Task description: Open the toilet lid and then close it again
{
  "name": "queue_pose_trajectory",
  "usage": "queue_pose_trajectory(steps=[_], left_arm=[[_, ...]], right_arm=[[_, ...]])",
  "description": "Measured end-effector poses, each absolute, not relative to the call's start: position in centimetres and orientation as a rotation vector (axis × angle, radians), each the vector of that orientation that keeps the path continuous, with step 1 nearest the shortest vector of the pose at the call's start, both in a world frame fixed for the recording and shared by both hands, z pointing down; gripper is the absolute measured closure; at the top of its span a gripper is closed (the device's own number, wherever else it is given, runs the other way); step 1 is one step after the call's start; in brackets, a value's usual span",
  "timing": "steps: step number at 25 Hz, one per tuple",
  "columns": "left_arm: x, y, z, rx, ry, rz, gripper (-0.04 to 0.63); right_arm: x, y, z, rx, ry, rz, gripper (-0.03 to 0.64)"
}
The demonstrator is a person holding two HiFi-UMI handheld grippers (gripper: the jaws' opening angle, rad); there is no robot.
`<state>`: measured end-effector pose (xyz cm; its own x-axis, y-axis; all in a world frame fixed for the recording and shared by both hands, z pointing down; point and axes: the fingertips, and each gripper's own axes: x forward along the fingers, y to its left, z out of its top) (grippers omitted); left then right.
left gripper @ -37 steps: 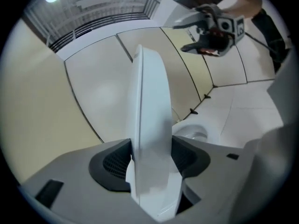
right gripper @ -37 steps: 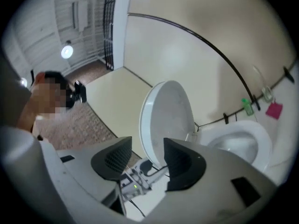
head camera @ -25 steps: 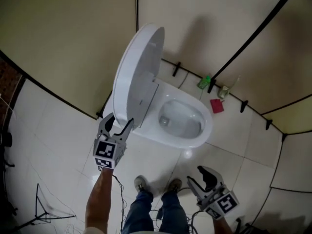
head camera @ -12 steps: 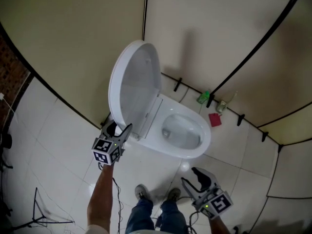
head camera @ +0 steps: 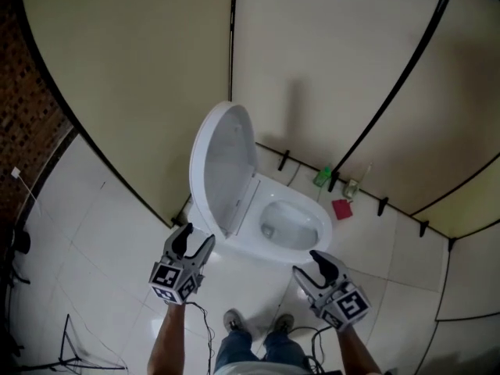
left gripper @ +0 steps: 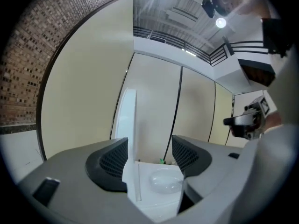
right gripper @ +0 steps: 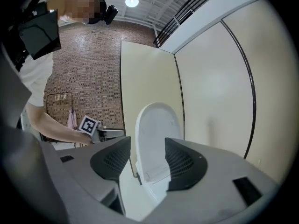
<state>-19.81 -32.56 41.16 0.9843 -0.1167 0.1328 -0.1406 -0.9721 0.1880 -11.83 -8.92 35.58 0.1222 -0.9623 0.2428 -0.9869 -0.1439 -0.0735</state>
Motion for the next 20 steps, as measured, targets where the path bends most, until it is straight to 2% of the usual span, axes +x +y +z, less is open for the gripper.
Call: queue_pose_trajectory(steps=[10, 20], left_arm=[[-24.3, -18.1, 27.4, 2.938, 0.067, -0.033, 0.307], [-23.7, -14.1, 25.4, 3.008, 0.062, -0.049, 0.307]], right_arm=[[-12.8, -5.5, 33.2, 2.072, -1.982, 0.129, 0.390], [-14.1, -2.3, 33.9, 2.078, -2.009, 0.160, 0.390]])
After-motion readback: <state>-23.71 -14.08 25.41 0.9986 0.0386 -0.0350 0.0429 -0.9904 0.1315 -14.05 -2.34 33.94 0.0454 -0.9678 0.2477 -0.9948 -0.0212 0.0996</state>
